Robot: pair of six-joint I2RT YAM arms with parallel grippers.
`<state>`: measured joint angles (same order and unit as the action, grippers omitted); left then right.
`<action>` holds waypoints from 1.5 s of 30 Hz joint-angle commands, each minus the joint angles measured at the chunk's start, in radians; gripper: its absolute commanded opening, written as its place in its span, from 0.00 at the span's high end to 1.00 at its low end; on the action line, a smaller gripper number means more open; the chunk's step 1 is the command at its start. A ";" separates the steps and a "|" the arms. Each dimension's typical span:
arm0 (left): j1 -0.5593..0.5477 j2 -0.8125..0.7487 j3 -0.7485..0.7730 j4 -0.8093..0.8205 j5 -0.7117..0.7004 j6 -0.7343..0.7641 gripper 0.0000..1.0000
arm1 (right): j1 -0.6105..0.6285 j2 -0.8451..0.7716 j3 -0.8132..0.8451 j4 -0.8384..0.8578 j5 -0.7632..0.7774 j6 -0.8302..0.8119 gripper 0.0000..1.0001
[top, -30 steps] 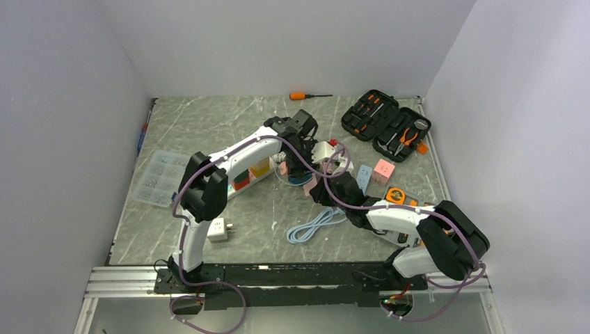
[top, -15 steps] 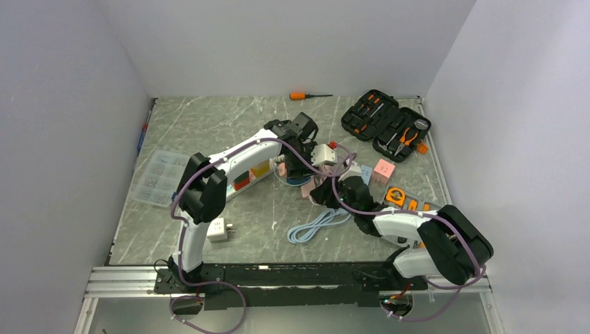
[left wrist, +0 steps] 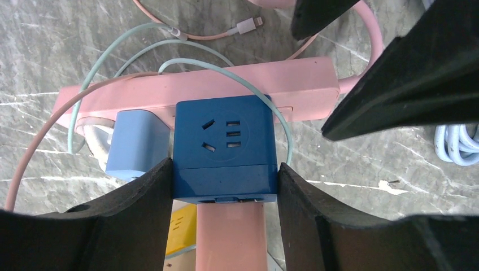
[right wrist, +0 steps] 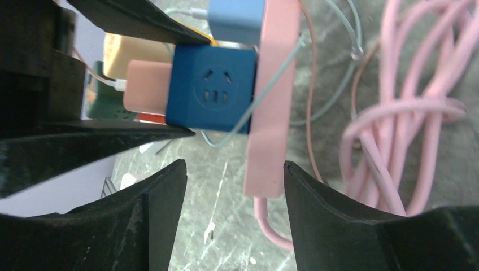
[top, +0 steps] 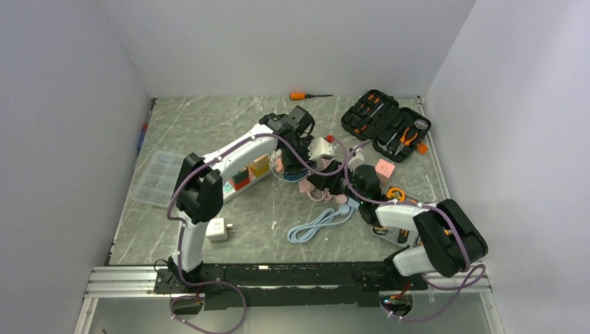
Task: Pull the plug off the socket
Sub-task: Remove the plug from the socket.
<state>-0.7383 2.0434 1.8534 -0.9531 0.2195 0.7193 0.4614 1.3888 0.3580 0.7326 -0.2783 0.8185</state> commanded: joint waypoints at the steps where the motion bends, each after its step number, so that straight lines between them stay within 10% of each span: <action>1: 0.010 -0.098 0.082 -0.061 0.026 0.002 1.00 | -0.003 0.002 0.087 -0.027 -0.050 -0.060 0.34; 45: 0.029 -0.139 0.139 -0.094 0.081 -0.023 1.00 | 0.058 0.262 0.256 -0.001 -0.206 -0.048 0.51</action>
<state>-0.7078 2.0125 1.9285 -1.0790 0.2653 0.7116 0.5056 1.6218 0.5900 0.6304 -0.4763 0.7460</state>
